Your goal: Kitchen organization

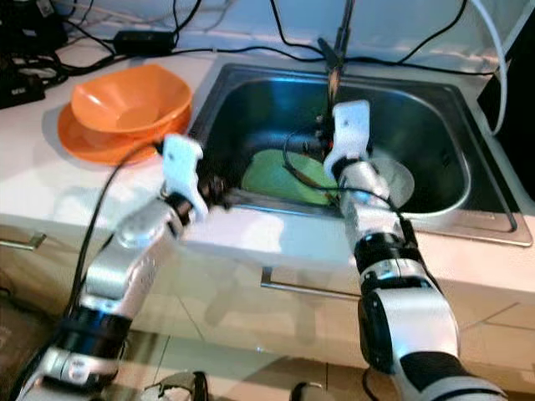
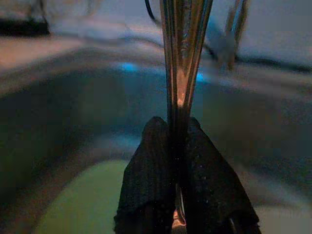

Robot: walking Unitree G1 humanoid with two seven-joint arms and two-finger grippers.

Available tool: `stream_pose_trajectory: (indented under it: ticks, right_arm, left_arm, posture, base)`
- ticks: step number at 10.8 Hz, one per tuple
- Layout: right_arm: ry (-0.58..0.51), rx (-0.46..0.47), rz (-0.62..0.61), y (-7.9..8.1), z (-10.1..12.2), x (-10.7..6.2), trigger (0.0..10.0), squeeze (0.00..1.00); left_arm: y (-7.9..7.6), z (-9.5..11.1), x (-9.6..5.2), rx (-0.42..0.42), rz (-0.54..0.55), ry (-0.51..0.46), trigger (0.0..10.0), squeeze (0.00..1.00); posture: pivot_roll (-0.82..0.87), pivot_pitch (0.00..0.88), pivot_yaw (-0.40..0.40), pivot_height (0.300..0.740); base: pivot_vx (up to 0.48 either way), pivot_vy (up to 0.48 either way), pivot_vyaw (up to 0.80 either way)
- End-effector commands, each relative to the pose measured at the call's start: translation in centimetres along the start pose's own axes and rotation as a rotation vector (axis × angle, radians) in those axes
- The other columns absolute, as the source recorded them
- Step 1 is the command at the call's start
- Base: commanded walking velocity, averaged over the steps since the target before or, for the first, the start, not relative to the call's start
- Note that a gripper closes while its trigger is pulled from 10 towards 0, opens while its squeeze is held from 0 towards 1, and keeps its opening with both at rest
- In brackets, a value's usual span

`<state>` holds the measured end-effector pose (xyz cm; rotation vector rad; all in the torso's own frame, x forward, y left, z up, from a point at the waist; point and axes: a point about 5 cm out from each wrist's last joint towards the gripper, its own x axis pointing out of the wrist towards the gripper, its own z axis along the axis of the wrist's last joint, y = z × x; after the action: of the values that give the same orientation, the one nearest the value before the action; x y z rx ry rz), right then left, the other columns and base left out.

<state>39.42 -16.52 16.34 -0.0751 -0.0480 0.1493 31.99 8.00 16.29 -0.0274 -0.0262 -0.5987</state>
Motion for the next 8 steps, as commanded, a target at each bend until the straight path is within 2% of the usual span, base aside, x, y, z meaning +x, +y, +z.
stream_pose_trajectory:
  ticks: [1,3,6,7,8]
  right_arm:
    - [0.008,0.005,-0.019,-0.2,0.3,0.3,10.0,0.00]
    - [0.075,-0.031,-0.020,-0.1,-1.0,0.0,10.0,0.00]
    - [0.108,-0.015,-0.026,-0.1,-1.4,0.1,10.0,0.00]
    - [0.110,-0.002,-0.031,-0.1,-1.4,0.1,10.0,1.00]
    - [0.107,-0.005,-0.028,0.0,-1.3,0.2,10.0,1.00]
  left_arm:
    - [-0.1,0.1,-0.2,0.021,0.000,0.010,10.0,0.00]
    - [-0.1,-0.5,-0.5,0.031,0.017,0.034,10.0,0.00]
    - [-0.5,-0.7,-0.3,0.023,0.019,0.041,10.0,0.00]
    - [-0.7,-0.7,-0.4,0.024,0.015,0.039,10.0,0.00]
    - [-0.7,-0.7,-0.4,0.023,0.015,0.040,10.0,0.00]
  posture:
    - [0.14,0.077,0.012,0.740]
    - [0.15,0.077,0.002,0.740]
    - [0.16,0.069,-0.004,0.740]
    - [0.16,0.064,-0.005,0.740]
    - [0.16,0.059,-0.004,0.740]
  base:
    - [0.000,0.000,0.00]
    - [0.000,0.000,0.00]
    - [0.000,0.000,0.00]
    - [0.000,0.000,0.00]
    - [0.000,0.000,0.00]
